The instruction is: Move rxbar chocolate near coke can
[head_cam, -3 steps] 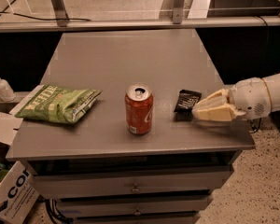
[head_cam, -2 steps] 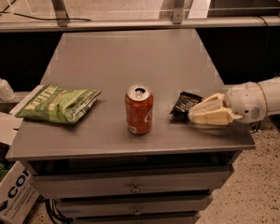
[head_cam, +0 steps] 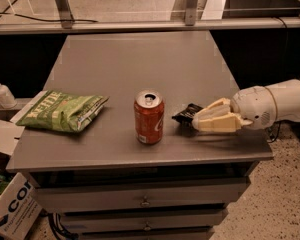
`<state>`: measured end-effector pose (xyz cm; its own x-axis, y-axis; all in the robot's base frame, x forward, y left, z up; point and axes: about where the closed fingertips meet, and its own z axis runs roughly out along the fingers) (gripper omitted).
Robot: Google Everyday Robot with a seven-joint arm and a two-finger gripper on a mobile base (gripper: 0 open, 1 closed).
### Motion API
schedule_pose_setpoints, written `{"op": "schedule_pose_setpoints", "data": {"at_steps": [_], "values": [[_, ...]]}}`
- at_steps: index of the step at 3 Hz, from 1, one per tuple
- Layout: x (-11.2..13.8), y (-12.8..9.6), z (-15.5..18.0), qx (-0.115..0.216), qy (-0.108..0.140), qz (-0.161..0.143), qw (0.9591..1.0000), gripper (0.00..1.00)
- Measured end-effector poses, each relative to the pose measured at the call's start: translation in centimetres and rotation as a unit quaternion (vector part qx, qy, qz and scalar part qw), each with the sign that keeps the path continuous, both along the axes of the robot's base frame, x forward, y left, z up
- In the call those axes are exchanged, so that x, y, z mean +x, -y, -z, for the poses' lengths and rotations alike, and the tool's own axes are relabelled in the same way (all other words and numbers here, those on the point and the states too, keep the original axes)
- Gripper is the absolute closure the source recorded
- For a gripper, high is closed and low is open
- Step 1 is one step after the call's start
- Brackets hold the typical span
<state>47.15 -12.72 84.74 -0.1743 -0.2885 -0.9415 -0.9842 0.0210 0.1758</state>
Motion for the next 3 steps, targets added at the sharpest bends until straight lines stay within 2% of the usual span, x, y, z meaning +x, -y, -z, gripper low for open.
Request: {"op": "schedule_pose_setpoints", "data": {"at_steps": [1,2,3], "values": [[-0.42,-0.83,-0.37,0.008,-0.002,-0.021,0.9997,1.00],[-0.59,-1.21,-0.35,0.003,-0.006,-0.029,0.9995,0.82],[-0.62,-1.25,-0.35,-0.003,-0.007,-0.030,0.9995,0.59]]}}
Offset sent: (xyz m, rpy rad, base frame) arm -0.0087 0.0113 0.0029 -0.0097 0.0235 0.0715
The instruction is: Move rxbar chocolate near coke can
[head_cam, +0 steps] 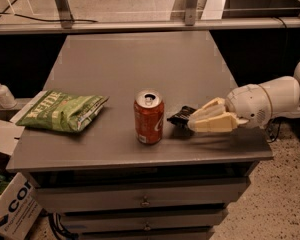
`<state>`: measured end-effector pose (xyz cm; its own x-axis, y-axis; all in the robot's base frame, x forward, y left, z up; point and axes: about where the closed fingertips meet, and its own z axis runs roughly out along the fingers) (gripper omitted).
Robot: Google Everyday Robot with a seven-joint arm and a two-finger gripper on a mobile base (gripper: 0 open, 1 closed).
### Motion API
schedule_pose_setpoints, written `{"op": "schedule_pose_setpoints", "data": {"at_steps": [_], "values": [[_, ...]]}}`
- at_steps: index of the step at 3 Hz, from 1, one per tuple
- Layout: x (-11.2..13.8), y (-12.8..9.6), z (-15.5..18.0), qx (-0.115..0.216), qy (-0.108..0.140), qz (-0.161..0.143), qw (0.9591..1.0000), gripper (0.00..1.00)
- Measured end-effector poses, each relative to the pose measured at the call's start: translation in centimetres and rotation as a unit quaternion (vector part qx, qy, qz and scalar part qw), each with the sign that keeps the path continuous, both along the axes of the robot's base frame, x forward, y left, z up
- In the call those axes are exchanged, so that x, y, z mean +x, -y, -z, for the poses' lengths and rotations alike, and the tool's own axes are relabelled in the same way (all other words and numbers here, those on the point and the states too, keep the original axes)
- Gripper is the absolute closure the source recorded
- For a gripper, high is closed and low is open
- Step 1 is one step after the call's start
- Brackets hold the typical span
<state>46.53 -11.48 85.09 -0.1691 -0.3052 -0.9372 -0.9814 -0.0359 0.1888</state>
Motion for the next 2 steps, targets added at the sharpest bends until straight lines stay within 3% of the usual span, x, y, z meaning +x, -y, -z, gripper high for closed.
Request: {"op": "schedule_pose_setpoints", "data": {"at_steps": [2], "values": [[-0.05,-0.12,0.06,-0.006,0.000,-0.001,1.0000,0.13]]}}
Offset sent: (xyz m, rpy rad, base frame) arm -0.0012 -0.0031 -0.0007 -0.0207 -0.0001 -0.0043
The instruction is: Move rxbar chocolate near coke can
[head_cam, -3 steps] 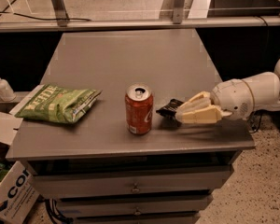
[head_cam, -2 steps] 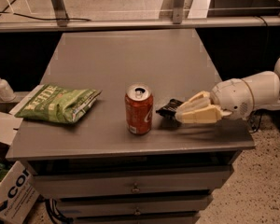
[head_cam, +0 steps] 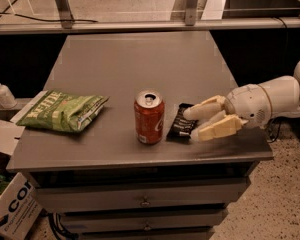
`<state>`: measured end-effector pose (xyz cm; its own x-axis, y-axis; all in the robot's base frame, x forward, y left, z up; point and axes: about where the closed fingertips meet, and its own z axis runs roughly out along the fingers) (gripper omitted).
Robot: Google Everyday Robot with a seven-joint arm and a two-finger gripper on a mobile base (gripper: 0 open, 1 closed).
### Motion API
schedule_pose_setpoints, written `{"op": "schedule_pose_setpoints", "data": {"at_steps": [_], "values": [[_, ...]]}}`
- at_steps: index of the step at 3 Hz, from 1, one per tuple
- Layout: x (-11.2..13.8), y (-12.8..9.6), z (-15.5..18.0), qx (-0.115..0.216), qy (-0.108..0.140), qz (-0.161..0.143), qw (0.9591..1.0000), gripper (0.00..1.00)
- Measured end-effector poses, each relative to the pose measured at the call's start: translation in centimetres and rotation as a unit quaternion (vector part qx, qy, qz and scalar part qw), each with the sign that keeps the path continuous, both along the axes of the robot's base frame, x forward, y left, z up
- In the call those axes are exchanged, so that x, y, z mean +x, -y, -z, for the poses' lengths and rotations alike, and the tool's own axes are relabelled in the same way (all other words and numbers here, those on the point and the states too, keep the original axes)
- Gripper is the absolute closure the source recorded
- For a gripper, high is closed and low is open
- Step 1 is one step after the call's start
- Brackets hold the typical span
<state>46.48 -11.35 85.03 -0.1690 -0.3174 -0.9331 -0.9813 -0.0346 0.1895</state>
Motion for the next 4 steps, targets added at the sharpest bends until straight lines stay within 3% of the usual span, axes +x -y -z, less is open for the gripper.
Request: {"op": "schedule_pose_setpoints", "data": {"at_steps": [1,2,3,4], "values": [[0.2,0.2,0.0,-0.007,0.006,0.006,0.9999,0.00],[2.2,1.6,-1.0,-0.037,0.043,0.035,0.9978,0.00],[5.7,4.5,-3.6,-0.062,0.104,0.079,0.9895,0.00],[9.4,8.3,-7.9,-0.056,0.176,0.161,0.9694,0.00]]}}
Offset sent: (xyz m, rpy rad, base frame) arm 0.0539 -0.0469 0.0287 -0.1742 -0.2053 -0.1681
